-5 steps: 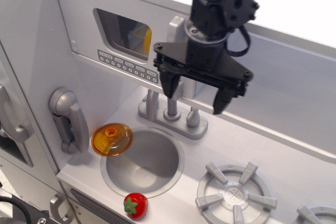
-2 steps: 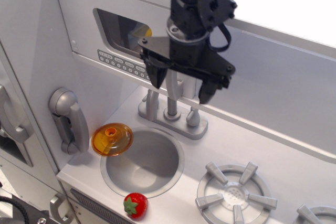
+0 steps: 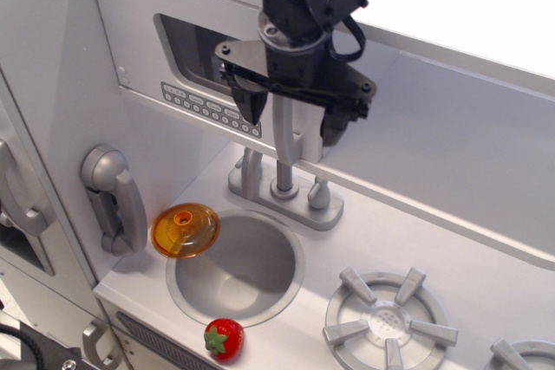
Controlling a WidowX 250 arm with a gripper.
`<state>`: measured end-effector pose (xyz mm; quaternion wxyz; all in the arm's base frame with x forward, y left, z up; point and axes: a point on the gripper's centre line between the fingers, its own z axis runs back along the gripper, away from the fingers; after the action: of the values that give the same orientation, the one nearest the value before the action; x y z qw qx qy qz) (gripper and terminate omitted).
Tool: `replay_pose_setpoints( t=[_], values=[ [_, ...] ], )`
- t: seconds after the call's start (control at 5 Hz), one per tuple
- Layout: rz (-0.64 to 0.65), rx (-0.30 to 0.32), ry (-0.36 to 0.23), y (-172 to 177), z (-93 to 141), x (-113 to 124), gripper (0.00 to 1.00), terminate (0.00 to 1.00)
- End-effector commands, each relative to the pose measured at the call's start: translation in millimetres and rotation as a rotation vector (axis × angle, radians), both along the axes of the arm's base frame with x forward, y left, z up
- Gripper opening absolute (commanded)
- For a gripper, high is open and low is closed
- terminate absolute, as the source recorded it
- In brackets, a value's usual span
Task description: Open microwave
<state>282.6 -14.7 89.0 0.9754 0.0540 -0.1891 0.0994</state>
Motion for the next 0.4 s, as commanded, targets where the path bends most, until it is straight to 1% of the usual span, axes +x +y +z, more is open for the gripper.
replay_pose_setpoints(
  t=[0.0, 0.2],
  values=[
    [0.000, 0.000, -0.062, 7.0, 18.7, 16.5, 0.00, 0.00],
    [0.005, -0.016, -0.050, 9.9, 21.2, 16.9, 0.00, 0.00]
  ],
)
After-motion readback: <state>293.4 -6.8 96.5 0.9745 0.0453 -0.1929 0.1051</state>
